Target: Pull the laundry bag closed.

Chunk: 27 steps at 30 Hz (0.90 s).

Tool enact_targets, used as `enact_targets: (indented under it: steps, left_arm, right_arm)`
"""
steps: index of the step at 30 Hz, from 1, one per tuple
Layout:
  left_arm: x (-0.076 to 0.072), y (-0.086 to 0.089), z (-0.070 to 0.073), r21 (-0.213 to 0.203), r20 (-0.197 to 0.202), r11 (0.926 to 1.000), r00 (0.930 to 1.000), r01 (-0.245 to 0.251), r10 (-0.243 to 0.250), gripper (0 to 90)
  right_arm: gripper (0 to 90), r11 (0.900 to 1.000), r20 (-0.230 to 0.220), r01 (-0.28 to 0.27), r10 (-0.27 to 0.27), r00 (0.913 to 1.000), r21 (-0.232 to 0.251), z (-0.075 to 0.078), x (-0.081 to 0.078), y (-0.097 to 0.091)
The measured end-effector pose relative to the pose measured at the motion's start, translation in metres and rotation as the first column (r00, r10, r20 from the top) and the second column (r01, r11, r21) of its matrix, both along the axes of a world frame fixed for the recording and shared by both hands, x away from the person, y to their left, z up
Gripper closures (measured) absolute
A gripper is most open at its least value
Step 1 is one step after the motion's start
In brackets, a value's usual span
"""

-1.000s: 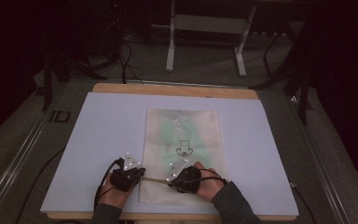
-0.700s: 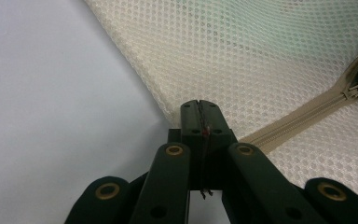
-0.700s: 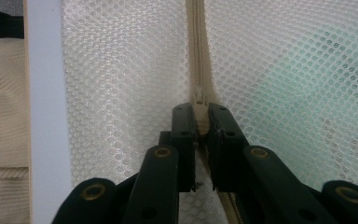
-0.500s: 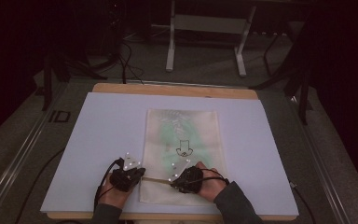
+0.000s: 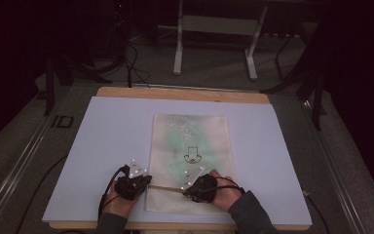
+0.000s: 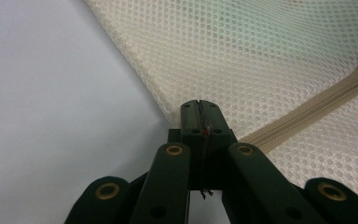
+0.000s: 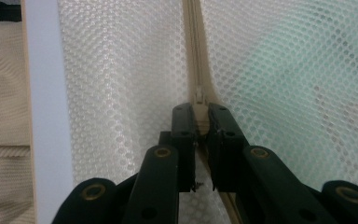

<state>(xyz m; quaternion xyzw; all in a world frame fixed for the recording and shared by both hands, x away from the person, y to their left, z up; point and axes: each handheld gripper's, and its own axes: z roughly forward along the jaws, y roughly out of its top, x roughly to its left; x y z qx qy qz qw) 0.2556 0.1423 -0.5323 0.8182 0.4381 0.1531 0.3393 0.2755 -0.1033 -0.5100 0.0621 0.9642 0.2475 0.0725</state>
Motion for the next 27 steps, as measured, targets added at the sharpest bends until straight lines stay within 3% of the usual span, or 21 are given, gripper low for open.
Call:
enact_targets:
  steps: [27]
  left_arm:
    - [0.000,0.000,0.000,0.004,0.003,1.0000,1.0000,0.001,-0.001,89.3]
  right_arm:
    - [82.3,0.9998,-0.003,0.017,-0.017,0.9999,-0.011,0.000,-0.002,-0.015]
